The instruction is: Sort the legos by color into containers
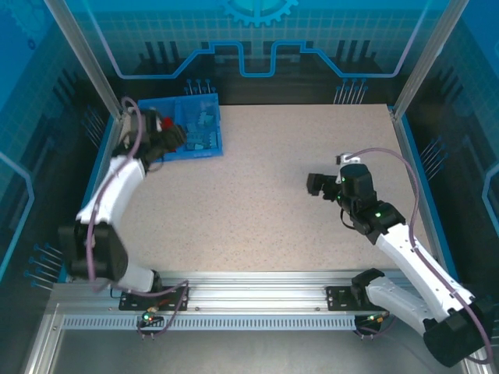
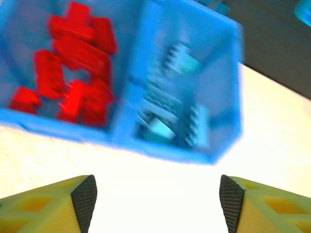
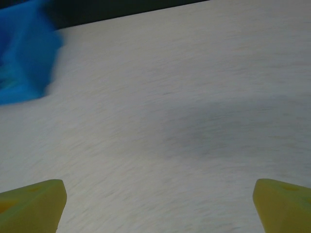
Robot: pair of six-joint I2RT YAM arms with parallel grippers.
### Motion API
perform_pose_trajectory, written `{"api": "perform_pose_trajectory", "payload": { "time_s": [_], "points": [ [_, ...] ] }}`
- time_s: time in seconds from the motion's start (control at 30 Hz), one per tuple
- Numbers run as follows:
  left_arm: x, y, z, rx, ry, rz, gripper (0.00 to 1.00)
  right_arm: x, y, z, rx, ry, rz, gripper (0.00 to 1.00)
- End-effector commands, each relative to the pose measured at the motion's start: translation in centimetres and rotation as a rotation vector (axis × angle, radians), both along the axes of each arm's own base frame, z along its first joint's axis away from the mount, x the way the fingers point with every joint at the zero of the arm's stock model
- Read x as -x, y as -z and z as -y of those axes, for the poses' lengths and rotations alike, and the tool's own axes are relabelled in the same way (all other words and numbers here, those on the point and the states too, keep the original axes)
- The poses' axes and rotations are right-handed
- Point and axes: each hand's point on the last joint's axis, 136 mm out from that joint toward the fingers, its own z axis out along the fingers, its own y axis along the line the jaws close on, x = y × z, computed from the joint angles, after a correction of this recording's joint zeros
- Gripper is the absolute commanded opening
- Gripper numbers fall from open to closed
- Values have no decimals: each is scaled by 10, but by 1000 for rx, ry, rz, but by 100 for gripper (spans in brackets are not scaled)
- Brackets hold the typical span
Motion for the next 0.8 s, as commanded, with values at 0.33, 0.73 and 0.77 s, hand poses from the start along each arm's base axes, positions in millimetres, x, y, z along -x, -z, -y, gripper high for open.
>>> {"api": "perform_pose_trajectory", "payload": {
  "time_s": [0.33, 0.73, 0.77],
  "points": [
    [59, 80, -22, -335, -20, 140, 99, -79, 69, 94, 332, 326, -42, 100],
    [34, 112, -17, -436, 68, 243, 99, -114, 113, 81, 371, 129, -7, 100],
    [33, 112, -18, -441, 64, 258, 99, -108, 109, 76, 353, 97, 50, 100]
  ]
}}
